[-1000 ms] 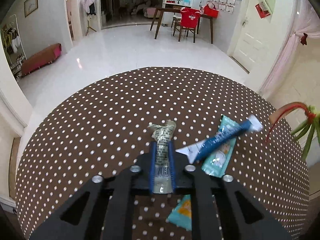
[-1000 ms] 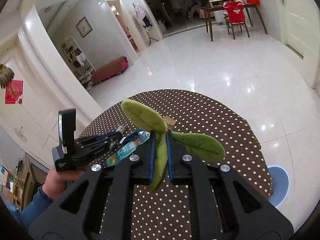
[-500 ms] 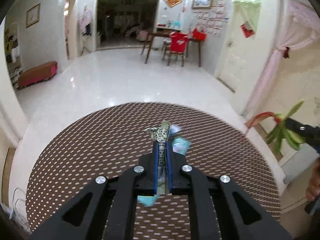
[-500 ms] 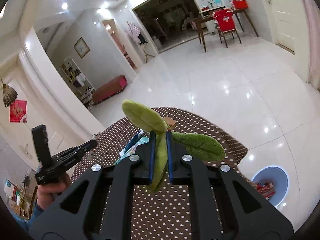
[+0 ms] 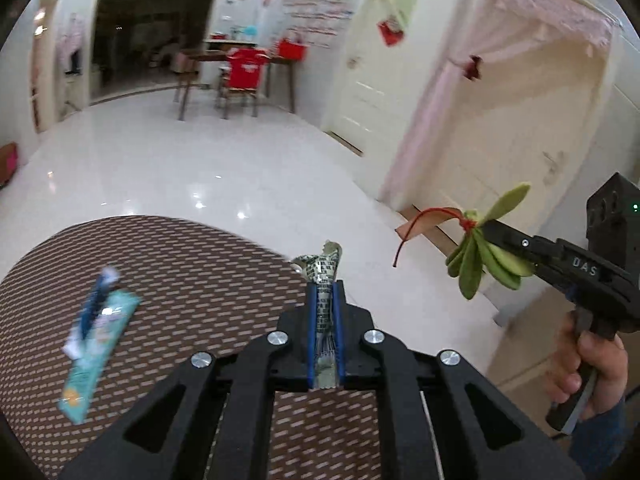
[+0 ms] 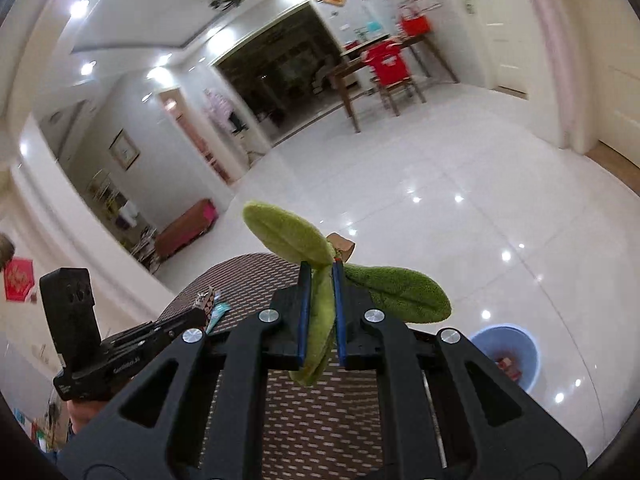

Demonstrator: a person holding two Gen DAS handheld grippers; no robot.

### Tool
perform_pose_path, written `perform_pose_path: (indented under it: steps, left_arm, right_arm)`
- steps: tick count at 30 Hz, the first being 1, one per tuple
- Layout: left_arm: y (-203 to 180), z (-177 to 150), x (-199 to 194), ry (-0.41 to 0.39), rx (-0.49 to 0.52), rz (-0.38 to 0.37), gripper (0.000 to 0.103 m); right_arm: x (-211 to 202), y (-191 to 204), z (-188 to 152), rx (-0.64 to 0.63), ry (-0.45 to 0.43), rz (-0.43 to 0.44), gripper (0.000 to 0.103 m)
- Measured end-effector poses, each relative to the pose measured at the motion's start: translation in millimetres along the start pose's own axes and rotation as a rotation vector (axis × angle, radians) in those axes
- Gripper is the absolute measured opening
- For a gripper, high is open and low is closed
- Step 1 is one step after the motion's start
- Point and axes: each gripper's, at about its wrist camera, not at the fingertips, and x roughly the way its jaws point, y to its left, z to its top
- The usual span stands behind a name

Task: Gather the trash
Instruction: 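Carry the leaf toy and wrapper to the blue bin and open both tools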

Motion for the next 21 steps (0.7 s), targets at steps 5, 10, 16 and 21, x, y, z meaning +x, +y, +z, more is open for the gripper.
perform_pose_path:
  steps: [5,10,16,21]
  left_arm:
    - [-46.9,5.0,45.6,0.062,0.044,-0.058,0.007]
    - [-93.2,3.9,109.7,0.178,0.091,-0.096,0.008]
    - [-125.5,-8.6,192.9,0.336,0.113,-0.083,0.008]
    - [-135.8,-17.9,243.3,0.452,0.128,-0.071,0.010]
  right_arm:
    - [-15.3,-58.0,-4.5,0.082,-0.013,-0.095,0.011]
    - [-8.4,-112.7,-18.0,0.182,0.028,-0.156,0.011]
    - [12.8,-161.4,-35.3,0.274,0.097,-0.205,0.011]
    - [26.0,-184.7,-45.3,0.328,0.137,-0.208,0.014]
